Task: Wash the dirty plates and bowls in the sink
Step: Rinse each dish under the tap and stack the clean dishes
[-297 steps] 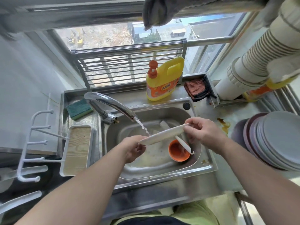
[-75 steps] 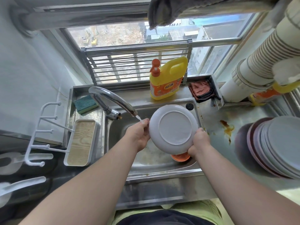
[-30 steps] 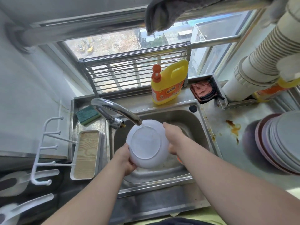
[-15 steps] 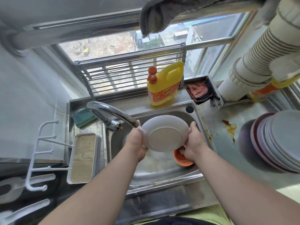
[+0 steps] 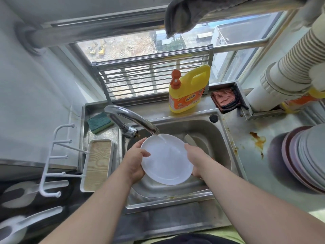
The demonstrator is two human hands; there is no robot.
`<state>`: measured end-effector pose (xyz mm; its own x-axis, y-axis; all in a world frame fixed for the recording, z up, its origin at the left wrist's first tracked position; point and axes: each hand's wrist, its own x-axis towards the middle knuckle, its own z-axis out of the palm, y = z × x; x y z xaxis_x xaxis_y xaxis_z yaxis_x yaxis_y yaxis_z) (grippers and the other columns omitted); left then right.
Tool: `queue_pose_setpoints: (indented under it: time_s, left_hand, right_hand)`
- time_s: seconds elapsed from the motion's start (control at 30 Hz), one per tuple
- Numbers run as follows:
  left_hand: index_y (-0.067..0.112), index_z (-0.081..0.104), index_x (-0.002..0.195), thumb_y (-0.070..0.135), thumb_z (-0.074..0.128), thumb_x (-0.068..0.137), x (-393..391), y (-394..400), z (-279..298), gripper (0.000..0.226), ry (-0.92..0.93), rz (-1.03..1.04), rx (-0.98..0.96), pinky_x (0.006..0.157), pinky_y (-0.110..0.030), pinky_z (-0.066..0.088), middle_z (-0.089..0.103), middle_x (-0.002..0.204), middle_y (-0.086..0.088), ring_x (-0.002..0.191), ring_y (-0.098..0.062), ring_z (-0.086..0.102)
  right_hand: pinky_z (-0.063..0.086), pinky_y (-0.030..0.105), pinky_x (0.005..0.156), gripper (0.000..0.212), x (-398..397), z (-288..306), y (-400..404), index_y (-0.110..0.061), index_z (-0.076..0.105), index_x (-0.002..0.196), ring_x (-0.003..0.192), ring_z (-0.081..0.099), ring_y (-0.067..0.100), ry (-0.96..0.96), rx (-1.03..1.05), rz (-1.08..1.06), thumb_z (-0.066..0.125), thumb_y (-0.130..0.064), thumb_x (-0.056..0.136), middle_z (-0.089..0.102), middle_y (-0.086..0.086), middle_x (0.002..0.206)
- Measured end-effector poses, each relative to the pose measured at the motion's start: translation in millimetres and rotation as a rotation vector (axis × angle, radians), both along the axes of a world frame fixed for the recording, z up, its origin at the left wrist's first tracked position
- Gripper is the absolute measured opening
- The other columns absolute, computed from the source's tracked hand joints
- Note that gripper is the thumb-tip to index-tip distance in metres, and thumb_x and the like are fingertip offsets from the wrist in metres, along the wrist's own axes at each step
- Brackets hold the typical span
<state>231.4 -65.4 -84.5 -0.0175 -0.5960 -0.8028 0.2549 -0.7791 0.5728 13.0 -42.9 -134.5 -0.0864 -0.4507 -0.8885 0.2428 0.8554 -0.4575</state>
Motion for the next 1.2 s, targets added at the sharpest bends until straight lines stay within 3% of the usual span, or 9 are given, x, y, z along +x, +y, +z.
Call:
queue_pose_setpoints:
  time_s: [0.1,0.2,0.33,0.6,0.77,0.83,0.93,1.1,1.2]
  left_hand:
    - [0.040,0.059,0.139,0.018,0.054,0.104,0.6,7.5,-2.3,0.042,-0.057,-0.034,0.020,0.091,-0.056,0.060,0.073,0.128,-0.006,0.116,-0.036,0.069]
    - [0.051,0.057,0.135,0.055,0.050,0.106,-1.3,12.8,-6.3,0.030,-0.056,-0.095,0.088,0.091,-0.054,0.061,0.073,0.130,0.003,0.118,-0.031,0.069]
    - [0.038,0.057,0.139,0.058,0.050,0.106,-13.6,13.3,-14.8,0.039,0.029,0.068,0.111,0.092,-0.055,0.061,0.075,0.126,-0.003,0.115,-0.031,0.071]
    - [0.024,0.063,0.137,0.053,0.051,0.107,-65.3,9.1,-6.9,0.044,0.044,0.152,0.128,0.087,-0.047,0.062,0.080,0.110,0.001,0.104,-0.024,0.074]
    - [0.025,0.070,0.130,0.059,0.051,0.105,-77.2,6.0,0.5,0.046,0.038,-0.016,0.056,0.084,-0.040,0.061,0.080,0.113,0.000,0.105,-0.026,0.076]
    - [0.024,0.071,0.125,0.059,0.053,0.104,-71.2,4.6,3.5,0.045,0.017,-0.062,0.047,0.087,-0.042,0.061,0.080,0.111,-0.002,0.106,-0.027,0.076]
    - [0.025,0.073,0.123,0.060,0.056,0.102,-57.8,2.7,3.9,0.045,-0.002,-0.132,0.066,0.077,-0.040,0.061,0.081,0.109,-0.004,0.098,-0.028,0.078]
    - [0.026,0.075,0.117,0.056,0.061,0.098,-40.3,-5.9,9.0,0.038,-0.175,-0.194,0.012,0.095,-0.050,0.058,0.080,0.108,-0.005,0.101,-0.031,0.075]
    - [0.023,0.076,0.111,0.048,0.062,0.102,-27.0,-12.6,11.3,0.030,-0.282,-0.183,-0.144,0.092,-0.047,0.057,0.079,0.107,-0.005,0.101,-0.031,0.073]
  right_hand:
    - [0.058,0.055,0.097,0.028,9.1,12.0,-8.7,-0.024,0.070,0.112,0.103,0.071,0.036,0.134,-0.169,-0.025,0.055,-0.045,0.100,0.075,0.007,0.108]
    - [0.055,0.039,0.080,0.024,11.5,26.9,-12.3,-0.022,0.071,0.099,0.091,0.066,0.027,0.235,-0.359,-0.031,0.055,-0.039,0.105,0.073,0.001,0.095]
    - [0.061,0.051,0.091,0.022,7.9,41.1,-17.6,-0.034,0.074,0.102,0.101,0.072,0.027,0.327,-0.507,0.060,0.058,-0.049,0.102,0.077,-0.007,0.097]
    - [0.059,0.046,0.091,0.028,-31.9,77.5,-22.7,-0.045,0.074,0.111,0.103,0.072,0.017,0.492,-0.618,0.192,0.051,-0.058,0.102,0.077,-0.016,0.102]
    - [0.049,0.041,0.066,0.038,-68.7,68.6,-17.7,-0.026,0.068,0.085,0.076,0.062,0.025,0.543,-0.504,0.094,0.045,-0.049,0.105,0.067,-0.007,0.077]
    - [0.043,0.038,0.070,0.040,-73.1,53.6,-9.5,-0.020,0.060,0.078,0.078,0.056,0.025,0.528,-0.378,0.098,0.044,-0.045,0.104,0.060,0.000,0.077]
    - [0.050,0.041,0.085,0.036,-64.6,38.3,9.3,-0.012,0.069,0.098,0.093,0.059,0.030,0.459,-0.160,0.154,0.045,-0.036,0.108,0.065,0.010,0.095]
    - [0.058,0.035,0.058,0.029,-27.5,23.6,33.8,-0.016,0.069,0.112,0.094,0.069,0.032,0.176,0.052,0.116,0.045,-0.030,0.107,0.073,0.013,0.109]
    - [0.063,0.041,0.066,0.026,-4.0,17.8,31.0,-0.020,0.071,0.118,0.088,0.077,0.028,0.001,0.061,0.087,0.053,-0.032,0.103,0.081,0.006,0.100]
